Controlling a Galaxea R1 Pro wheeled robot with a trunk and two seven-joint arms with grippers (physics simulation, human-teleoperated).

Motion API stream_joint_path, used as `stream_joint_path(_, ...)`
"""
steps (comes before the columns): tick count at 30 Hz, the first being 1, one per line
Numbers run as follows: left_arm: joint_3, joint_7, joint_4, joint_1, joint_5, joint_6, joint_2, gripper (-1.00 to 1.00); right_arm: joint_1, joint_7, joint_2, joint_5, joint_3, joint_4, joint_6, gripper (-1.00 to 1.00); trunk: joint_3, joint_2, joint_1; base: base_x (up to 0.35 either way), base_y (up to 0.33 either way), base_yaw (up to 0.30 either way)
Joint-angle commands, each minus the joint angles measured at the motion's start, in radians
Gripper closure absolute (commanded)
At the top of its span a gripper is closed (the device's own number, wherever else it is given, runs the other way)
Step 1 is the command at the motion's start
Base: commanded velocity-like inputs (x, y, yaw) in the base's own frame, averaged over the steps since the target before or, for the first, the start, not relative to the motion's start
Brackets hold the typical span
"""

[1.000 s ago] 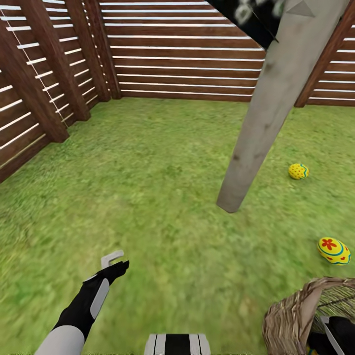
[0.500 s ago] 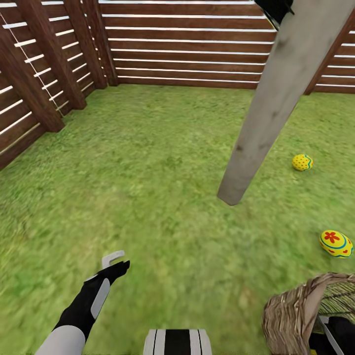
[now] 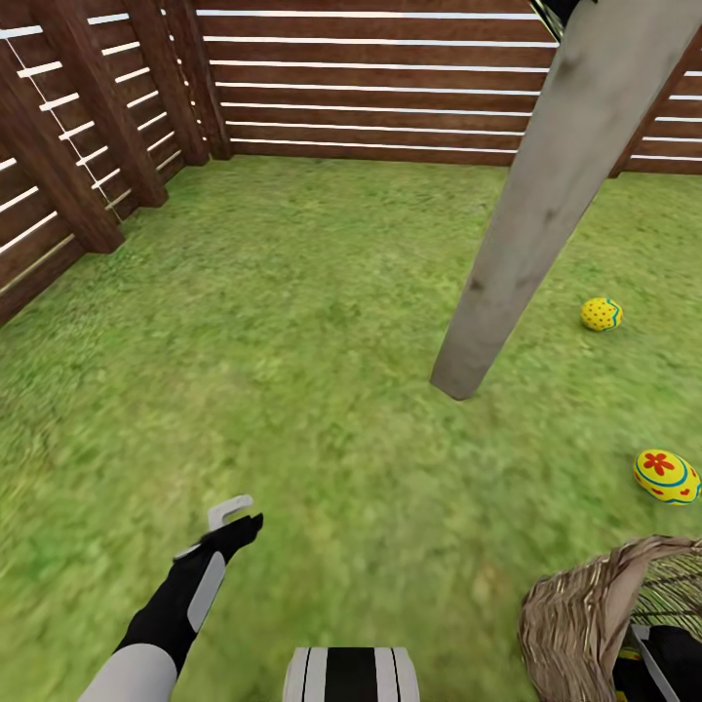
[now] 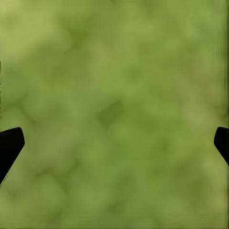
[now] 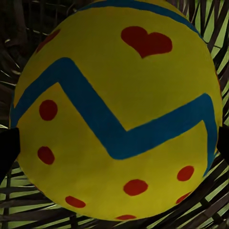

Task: Take the three Easter eggs out of the wicker basket on the lawn in the garden, then place them on the lawn next to a single tree (choose any tree) so that all three eggs are next to the same tree and none are left in the basket.

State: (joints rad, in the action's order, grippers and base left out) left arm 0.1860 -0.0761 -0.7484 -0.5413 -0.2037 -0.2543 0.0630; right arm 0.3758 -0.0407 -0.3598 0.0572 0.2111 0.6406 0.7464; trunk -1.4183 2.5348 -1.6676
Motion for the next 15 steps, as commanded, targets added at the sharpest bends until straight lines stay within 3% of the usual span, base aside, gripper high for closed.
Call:
stream_joint_path(1, 0.001, -0.004, 0.001, 0.0, -0.01, 0.003, 0.001, -1.0, 0.0, -0.004, 0.001, -0.002, 0.003, 0.002, 0.005, 1.0, -0.001, 0.0, 0.0, 0.0, 0.0, 0.0)
stream_joint_path(15, 0.001, 0.006, 0.011, 0.0, -0.011, 0.001, 0.001, -1.0, 0.0, -0.002, 0.005, 0.003, 0.001, 0.001, 0.006, 1.0, -0.001, 0.0, 0.0, 0.0, 0.0, 0.0)
